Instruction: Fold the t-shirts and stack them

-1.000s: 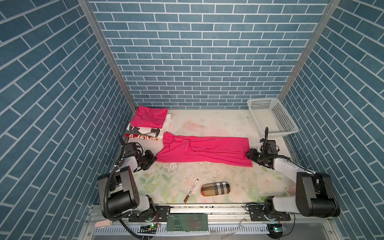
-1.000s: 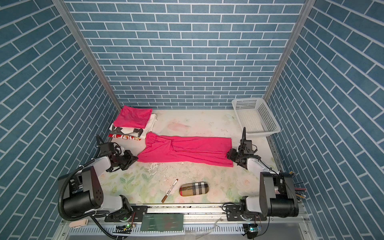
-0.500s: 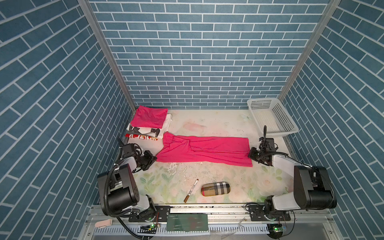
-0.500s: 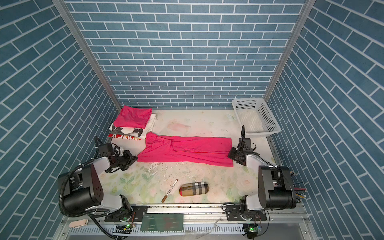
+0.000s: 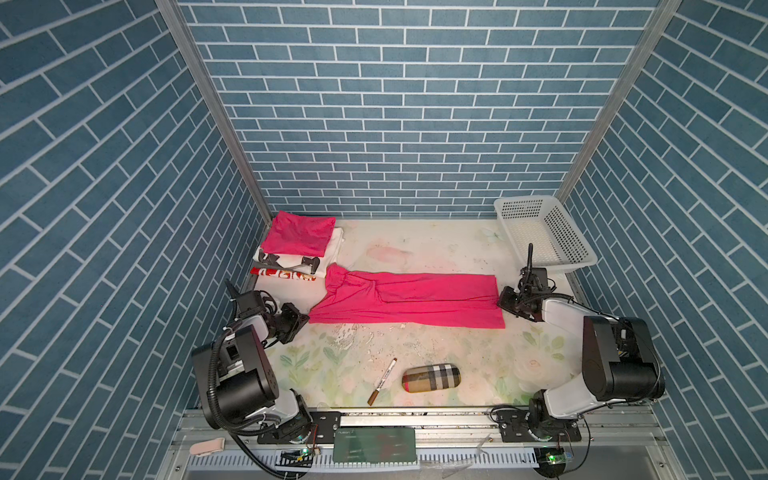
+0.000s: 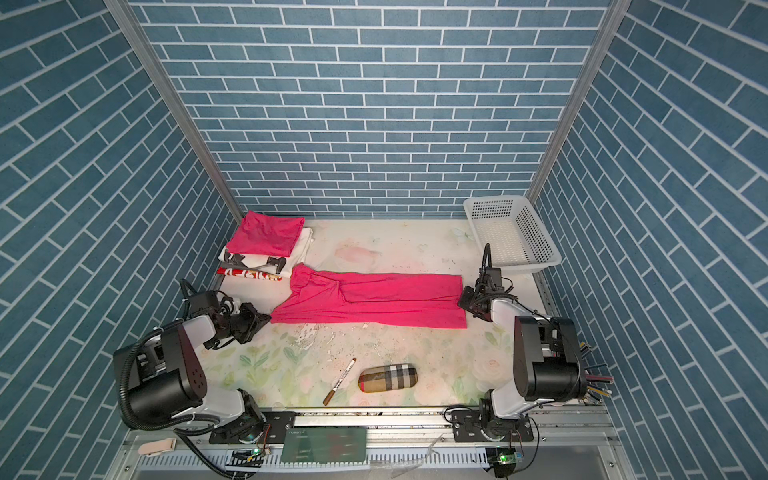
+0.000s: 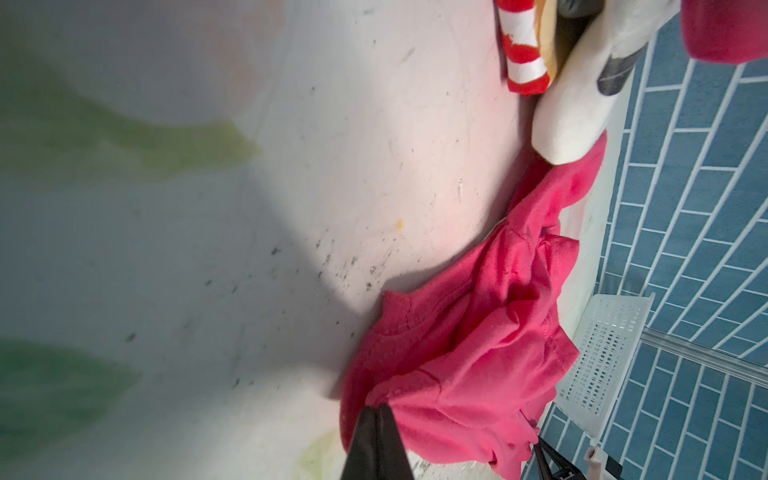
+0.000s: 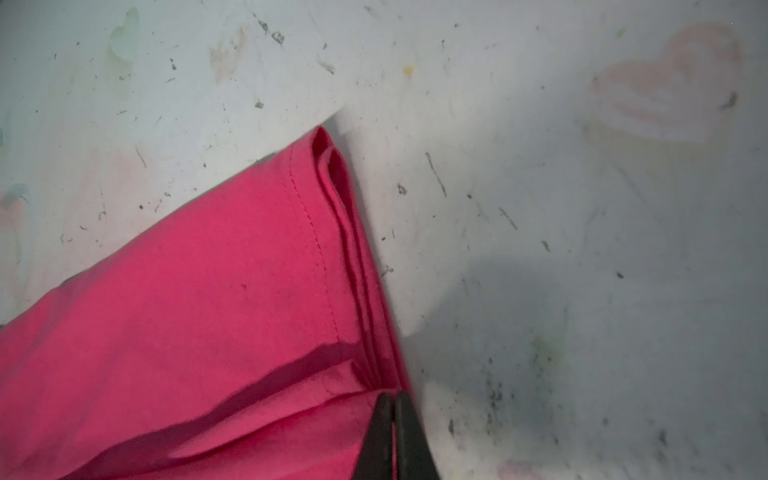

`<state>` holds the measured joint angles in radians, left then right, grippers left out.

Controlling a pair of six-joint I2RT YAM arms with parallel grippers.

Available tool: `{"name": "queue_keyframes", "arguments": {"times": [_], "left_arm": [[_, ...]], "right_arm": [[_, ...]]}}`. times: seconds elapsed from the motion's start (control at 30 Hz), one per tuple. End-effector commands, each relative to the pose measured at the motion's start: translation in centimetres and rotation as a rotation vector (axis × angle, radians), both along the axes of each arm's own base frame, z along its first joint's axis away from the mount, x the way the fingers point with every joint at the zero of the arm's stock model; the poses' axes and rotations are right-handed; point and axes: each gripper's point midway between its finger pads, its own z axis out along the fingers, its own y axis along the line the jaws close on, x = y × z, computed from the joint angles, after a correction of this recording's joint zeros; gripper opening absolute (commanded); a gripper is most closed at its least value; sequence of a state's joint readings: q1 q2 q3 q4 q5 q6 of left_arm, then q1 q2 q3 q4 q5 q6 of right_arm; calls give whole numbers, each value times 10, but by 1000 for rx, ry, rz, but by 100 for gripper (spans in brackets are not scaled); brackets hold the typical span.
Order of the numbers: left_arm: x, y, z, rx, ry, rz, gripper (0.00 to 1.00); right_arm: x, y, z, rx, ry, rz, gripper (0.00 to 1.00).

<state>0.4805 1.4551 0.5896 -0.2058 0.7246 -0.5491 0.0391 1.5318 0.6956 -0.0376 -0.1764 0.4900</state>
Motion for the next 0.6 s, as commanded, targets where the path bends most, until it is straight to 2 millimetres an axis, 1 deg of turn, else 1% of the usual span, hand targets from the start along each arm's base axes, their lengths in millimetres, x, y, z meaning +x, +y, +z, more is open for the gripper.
{"name": "queue_keyframes", "arguments": {"times": [0.0, 0.1, 0.13, 0.2, 0.33, 0.5, 0.57], "left_arm": [[-3, 0, -3, -22, -1, 12, 0], [-3, -4, -3, -42, -3, -1, 0], [-3, -4, -3, -44, -3, -2, 0], [-3, -4, -3, -48, -6, 0, 0], [-2, -5, -3, -56, -12, -1, 0], [-1, -7, -2, -76, -22, -4, 0], [-1, -8, -1, -81, -28, -5, 0]], "right_arm": [[-4, -4, 5, -13, -1, -3, 28], [-15, 0, 15, 15, -10, 8, 47], [-21, 1, 16, 19, -8, 9, 50], [-33, 3, 17, 35, 1, 12, 52], [-61, 10, 10, 82, 25, 22, 52], [-86, 19, -9, 128, 78, 28, 44], [-92, 20, -16, 129, 90, 24, 39]]}}
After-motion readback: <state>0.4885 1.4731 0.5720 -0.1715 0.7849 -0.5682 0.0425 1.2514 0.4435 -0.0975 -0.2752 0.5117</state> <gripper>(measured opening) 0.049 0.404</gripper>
